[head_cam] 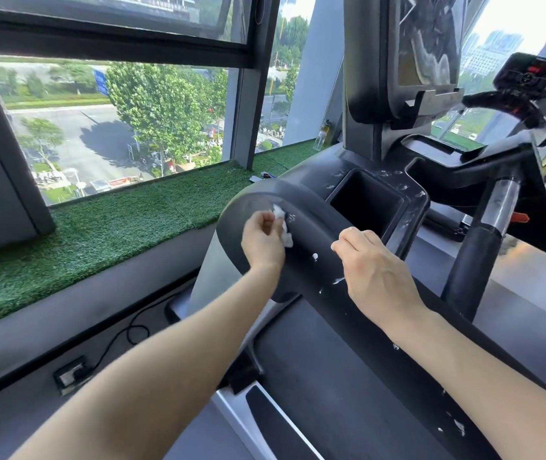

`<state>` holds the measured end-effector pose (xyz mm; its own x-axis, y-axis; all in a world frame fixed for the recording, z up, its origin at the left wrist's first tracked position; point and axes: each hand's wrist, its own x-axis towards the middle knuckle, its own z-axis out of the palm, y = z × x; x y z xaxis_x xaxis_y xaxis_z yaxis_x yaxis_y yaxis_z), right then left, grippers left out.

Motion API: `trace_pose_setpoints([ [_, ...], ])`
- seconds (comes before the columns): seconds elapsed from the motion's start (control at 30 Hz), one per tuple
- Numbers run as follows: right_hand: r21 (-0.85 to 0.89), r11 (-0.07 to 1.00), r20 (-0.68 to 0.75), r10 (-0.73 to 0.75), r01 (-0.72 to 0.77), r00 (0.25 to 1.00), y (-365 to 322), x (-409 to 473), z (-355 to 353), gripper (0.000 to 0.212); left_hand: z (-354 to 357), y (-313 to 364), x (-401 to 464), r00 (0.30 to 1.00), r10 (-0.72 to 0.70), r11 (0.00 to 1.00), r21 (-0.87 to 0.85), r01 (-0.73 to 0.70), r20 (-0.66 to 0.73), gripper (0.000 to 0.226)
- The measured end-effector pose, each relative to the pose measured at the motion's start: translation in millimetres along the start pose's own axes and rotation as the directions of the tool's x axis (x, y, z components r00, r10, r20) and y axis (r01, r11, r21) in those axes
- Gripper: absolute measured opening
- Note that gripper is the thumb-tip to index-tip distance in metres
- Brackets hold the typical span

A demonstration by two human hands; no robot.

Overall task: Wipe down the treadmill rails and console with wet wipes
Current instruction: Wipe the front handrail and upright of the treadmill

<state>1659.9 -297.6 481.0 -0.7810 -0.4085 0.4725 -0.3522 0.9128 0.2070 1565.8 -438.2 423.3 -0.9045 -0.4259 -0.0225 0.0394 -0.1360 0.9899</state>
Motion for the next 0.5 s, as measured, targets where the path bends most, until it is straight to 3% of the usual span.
trace_pose_setpoints([
  [0.1,0.008,1.000,-0.012,0.003,-0.003,1.000,1.4,0.2,1.5,0.032,0.7,0.1,-13.0,1.000,0.001,1.000,0.000,-0.001,0.010,0.006],
  [0.3,0.048,0.999,-0.015,0.025,-0.024,1.000,-1.5,-0.3,6.9,0.033,-7.5,36.0,48.4,0.995,-0.096,0.986,0.131,0.101,-0.039,0.006],
  [0.5,0.040,0.998,-0.017,0.043,-0.042,0.999,-1.1,-17.9,1.8,0.030,1.8,10.0,-26.0,0.998,0.020,1.000,0.007,-0.020,0.060,0.019],
])
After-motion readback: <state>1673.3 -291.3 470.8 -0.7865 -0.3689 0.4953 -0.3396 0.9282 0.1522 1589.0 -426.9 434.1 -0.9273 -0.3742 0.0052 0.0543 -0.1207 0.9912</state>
